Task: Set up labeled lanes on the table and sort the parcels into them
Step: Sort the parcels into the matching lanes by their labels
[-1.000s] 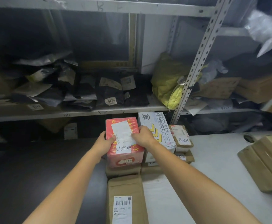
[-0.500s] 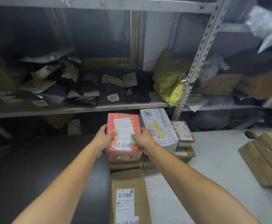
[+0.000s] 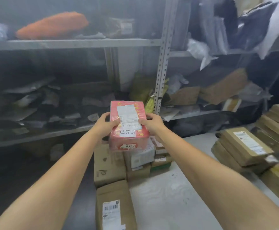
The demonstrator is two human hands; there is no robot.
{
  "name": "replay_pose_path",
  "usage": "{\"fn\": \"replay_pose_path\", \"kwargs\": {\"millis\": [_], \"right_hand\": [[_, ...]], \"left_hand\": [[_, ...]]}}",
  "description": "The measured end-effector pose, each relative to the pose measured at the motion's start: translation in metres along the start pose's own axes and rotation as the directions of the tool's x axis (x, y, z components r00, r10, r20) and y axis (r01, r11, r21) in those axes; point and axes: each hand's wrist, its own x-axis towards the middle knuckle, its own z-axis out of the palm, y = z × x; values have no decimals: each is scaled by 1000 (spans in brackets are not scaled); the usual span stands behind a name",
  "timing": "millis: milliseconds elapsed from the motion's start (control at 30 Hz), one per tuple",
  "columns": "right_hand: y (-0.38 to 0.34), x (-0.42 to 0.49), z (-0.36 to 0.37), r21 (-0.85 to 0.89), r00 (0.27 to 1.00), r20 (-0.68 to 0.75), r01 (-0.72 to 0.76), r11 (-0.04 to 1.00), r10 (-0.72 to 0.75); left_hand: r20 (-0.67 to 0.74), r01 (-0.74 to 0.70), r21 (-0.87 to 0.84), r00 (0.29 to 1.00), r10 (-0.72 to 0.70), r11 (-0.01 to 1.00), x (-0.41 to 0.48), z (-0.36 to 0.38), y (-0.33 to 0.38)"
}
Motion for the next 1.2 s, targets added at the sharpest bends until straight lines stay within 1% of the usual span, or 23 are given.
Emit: {"fn": "replay_pose_path", "kwargs": {"millis": [67, 167, 233, 367, 433, 567, 667, 733, 800, 900, 1000, 1100, 1200], "right_hand": [[-4, -10, -36, 11, 998, -61, 6, 1000, -5], [2, -30, -106, 69, 988, -154, 0, 998, 10], [13, -42, -152, 74, 980, -200, -9, 997, 23], [45, -76, -263, 71, 938, -343, -21, 997, 44], [63, -95, -318, 107, 916, -395, -34, 994, 74], [100, -137, -426, 178, 869, -480, -41, 983, 123], [130, -168, -505, 166, 826, -547, -51, 985, 135], [147, -184, -547, 143, 800, -581, -83, 986, 152], [163, -199, -589, 155, 776, -605, -105, 982, 179], [186, -212, -640, 168, 747, -634, -118, 979, 199], [210, -212, -690, 228, 700, -671, -120, 966, 245], [222, -207, -735, 262, 675, -688, -112, 959, 267], [230, -196, -781, 284, 652, -701, -113, 952, 287]], "left_hand": [[36, -36, 26, 999, 35, 999, -3, 29, 18], [145, -94, 39, 986, 87, 995, -17, 96, 47], [215, -116, 37, 971, 105, 993, -28, 143, 61], [343, -175, 51, 928, 148, 983, -54, 262, 77], [405, -190, 28, 900, 163, 981, -68, 323, 81], [519, -169, 68, 848, 110, 983, -108, 440, 89], [588, -202, 96, 802, 108, 975, -144, 524, 98], [613, -213, 93, 782, 113, 973, -169, 570, 102], [631, -204, 76, 767, 112, 976, -188, 615, 103], [677, -232, 93, 728, 109, 968, -200, 675, 104], [721, -186, 134, 693, 33, 973, -204, 730, 112], [756, -221, 139, 653, 41, 965, -202, 781, 123], [786, -215, 127, 618, 33, 968, -189, 837, 132]]}}
